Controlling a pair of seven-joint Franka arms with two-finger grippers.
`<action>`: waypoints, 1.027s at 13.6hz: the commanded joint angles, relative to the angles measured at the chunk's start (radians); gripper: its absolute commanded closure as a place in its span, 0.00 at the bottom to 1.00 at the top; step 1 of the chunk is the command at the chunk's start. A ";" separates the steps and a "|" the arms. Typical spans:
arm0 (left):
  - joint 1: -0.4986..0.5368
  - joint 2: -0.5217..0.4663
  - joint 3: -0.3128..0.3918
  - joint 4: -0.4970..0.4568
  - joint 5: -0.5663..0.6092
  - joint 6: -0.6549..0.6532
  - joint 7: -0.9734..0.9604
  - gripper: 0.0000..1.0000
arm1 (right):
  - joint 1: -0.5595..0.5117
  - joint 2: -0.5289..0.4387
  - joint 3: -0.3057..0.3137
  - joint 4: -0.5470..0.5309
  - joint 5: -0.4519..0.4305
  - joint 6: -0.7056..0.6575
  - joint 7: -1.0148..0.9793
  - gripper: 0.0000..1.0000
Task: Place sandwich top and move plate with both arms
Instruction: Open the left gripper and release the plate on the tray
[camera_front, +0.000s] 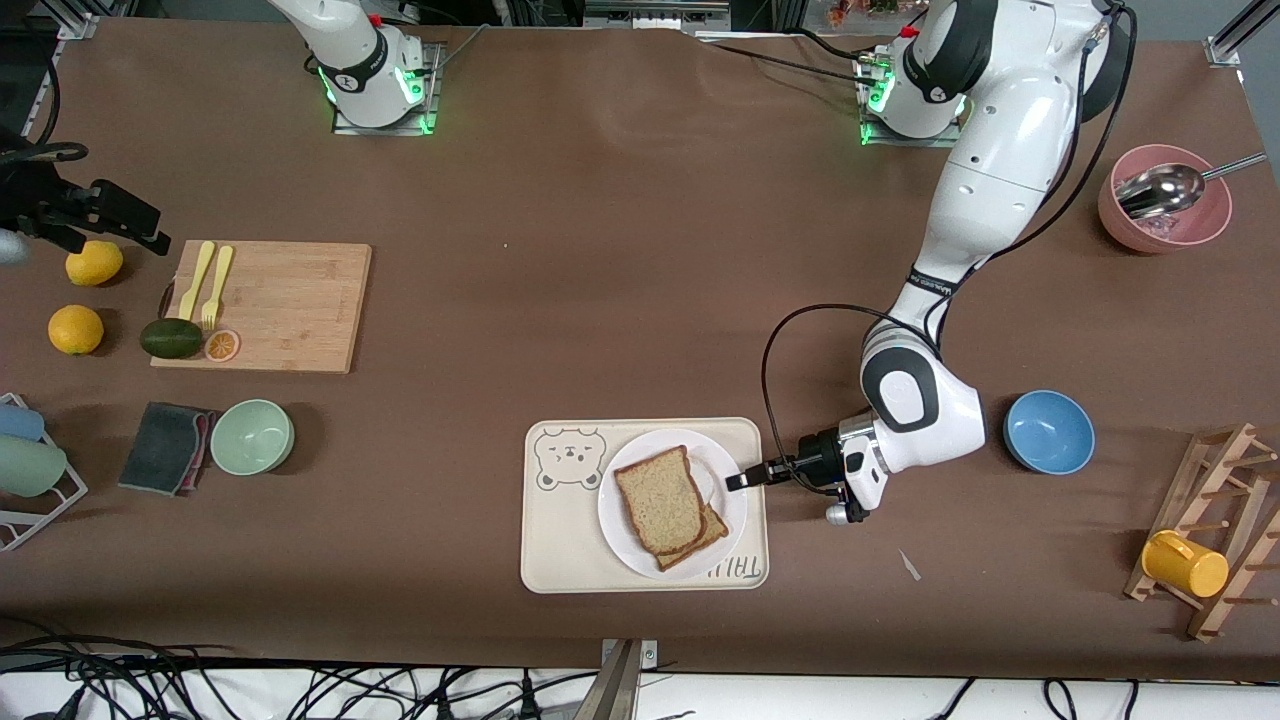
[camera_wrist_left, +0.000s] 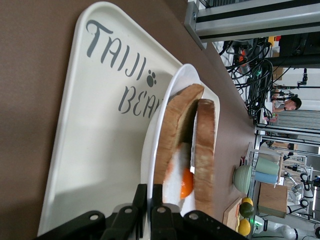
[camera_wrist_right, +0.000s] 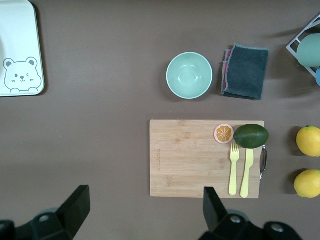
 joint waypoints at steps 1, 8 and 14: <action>-0.009 0.012 0.006 0.039 0.028 -0.004 -0.034 0.83 | -0.016 -0.014 0.016 -0.006 -0.004 -0.002 0.007 0.00; -0.006 0.006 0.016 0.039 0.060 -0.007 -0.037 0.44 | -0.016 -0.012 0.016 -0.006 -0.004 -0.002 0.007 0.00; 0.011 -0.027 0.017 0.037 0.148 -0.017 -0.040 0.01 | -0.016 -0.012 0.016 -0.006 -0.004 -0.002 0.007 0.00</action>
